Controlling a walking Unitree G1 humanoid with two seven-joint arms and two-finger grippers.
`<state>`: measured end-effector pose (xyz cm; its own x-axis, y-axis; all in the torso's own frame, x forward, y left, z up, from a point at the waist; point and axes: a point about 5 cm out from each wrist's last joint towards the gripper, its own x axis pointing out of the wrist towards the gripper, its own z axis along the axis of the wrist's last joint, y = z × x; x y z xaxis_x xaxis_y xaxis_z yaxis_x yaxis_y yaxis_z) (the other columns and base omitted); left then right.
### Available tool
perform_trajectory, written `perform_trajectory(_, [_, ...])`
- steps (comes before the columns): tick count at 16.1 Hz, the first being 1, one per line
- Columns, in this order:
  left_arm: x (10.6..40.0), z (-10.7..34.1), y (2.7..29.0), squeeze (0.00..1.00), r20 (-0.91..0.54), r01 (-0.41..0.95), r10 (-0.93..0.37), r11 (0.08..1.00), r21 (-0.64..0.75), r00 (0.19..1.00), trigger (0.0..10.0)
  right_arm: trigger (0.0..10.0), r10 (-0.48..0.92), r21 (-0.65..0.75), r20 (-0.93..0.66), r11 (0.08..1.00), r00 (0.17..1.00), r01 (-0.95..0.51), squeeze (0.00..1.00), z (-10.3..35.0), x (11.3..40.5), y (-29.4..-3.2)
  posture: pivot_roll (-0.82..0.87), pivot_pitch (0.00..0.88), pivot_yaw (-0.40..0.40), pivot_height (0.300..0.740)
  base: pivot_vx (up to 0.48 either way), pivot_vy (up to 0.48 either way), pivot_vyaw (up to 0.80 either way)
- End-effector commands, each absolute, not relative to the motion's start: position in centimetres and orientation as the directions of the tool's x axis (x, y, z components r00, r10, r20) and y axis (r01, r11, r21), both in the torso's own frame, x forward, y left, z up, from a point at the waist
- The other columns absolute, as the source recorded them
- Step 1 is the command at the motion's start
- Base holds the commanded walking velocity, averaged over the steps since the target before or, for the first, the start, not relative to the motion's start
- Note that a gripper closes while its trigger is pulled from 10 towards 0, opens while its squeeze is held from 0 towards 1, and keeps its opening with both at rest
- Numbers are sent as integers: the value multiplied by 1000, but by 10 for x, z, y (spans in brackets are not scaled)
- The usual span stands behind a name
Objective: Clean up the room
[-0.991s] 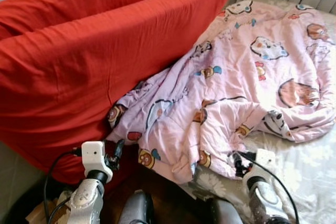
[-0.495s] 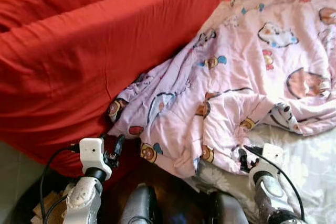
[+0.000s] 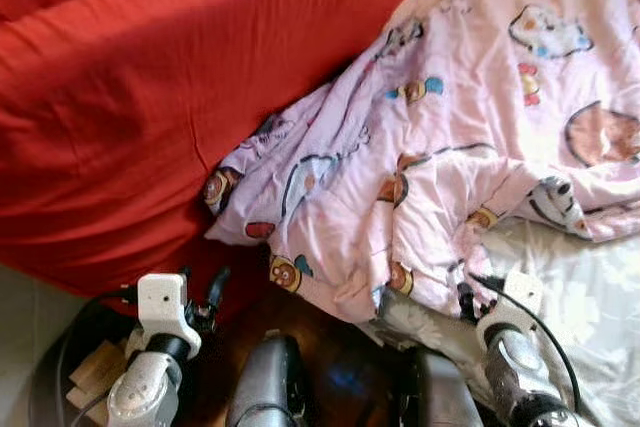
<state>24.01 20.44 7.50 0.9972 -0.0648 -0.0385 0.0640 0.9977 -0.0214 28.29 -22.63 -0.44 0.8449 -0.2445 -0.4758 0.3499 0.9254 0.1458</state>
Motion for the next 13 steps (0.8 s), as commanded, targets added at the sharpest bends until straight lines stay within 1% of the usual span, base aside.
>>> perform_trajectory(1, [231, 70, 211, 0, -77, 48, -49, 999, -23, 996, 10000, 10000, -238, 155, -514, 919, 824, 362, 0, -13, 276, -222, 192, 348, 95, 638, 0, 0, 0])
perform_trajectory(6, [230, 69, 210, 0, -98, 50, -52, 999, -22, 994, 10000, 10000, -255, 177, -519, 902, 816, 394, 0, -11, 278, -225, 193, 354, 98, 638, 0, 0, 0])
perform_trajectory(7, [230, 68, 208, 0, -101, 50, -52, 998, -23, 993, 10000, 0, -252, 177, -520, 903, 817, 391, 0, -11, 278, -225, 192, 354, 96, 638, 0, 0, 0])
perform_trajectory(13, [233, 66, 203, 0, -115, 54, -58, 998, -38, 992, 10000, 0, -239, 171, -532, 909, 812, 380, 0, -14, 275, -225, 180, 355, 83, 638, 0, 0, 0])
